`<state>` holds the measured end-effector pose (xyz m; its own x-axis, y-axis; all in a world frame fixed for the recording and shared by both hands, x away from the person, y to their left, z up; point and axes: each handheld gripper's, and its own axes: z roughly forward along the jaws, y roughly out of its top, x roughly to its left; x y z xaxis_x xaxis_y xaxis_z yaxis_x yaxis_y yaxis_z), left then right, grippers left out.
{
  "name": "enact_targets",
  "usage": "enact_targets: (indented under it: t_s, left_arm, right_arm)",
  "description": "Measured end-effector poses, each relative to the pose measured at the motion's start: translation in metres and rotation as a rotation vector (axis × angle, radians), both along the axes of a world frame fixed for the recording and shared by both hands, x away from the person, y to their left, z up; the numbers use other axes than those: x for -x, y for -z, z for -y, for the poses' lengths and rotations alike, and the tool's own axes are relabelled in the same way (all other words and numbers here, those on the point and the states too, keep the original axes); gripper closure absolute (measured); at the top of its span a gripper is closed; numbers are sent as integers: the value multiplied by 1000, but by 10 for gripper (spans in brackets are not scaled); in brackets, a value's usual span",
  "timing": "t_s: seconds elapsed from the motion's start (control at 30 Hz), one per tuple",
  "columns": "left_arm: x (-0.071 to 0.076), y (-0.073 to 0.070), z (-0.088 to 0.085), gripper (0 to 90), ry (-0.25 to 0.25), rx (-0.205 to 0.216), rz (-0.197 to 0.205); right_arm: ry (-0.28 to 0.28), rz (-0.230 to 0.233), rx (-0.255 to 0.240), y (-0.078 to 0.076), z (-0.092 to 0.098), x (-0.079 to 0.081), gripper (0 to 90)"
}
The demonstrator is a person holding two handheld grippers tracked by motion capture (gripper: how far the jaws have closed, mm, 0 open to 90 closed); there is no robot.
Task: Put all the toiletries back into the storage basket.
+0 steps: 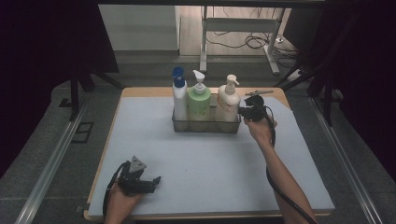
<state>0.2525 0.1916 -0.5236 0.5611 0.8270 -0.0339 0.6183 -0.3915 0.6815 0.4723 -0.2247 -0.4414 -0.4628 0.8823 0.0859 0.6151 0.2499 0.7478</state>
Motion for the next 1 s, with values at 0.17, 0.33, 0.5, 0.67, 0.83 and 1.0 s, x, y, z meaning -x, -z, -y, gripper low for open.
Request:
enact_targets:
  t_s: [0.17, 0.33, 0.5, 0.67, 0.83, 1.0]
  left_arm:
    - [0, 0, 0, 121, 0, 0, 0]
    - [0, 0, 0, 121, 0, -1, 0]
    - [0, 0, 0, 121, 0, -1, 0]
    - [0, 0, 0, 122, 0, 0, 0]
    - [0, 0, 0, 121, 0, 0, 0]
    - [0, 0, 0, 122, 0, 0, 0]
  right_arm:
    - [3, -7, -5, 3, -3, 0, 895]
    - [-4, -14, 1, 6, -5, -1, 894]
    - [-9, -18, -5, 7, -9, -1, 894]
    - [-19, -20, -8, 9, -13, -1, 894]
    - [-30, -24, -10, 11, -19, -1, 893]
    - [-40, -24, -6, 12, -24, -1, 890]
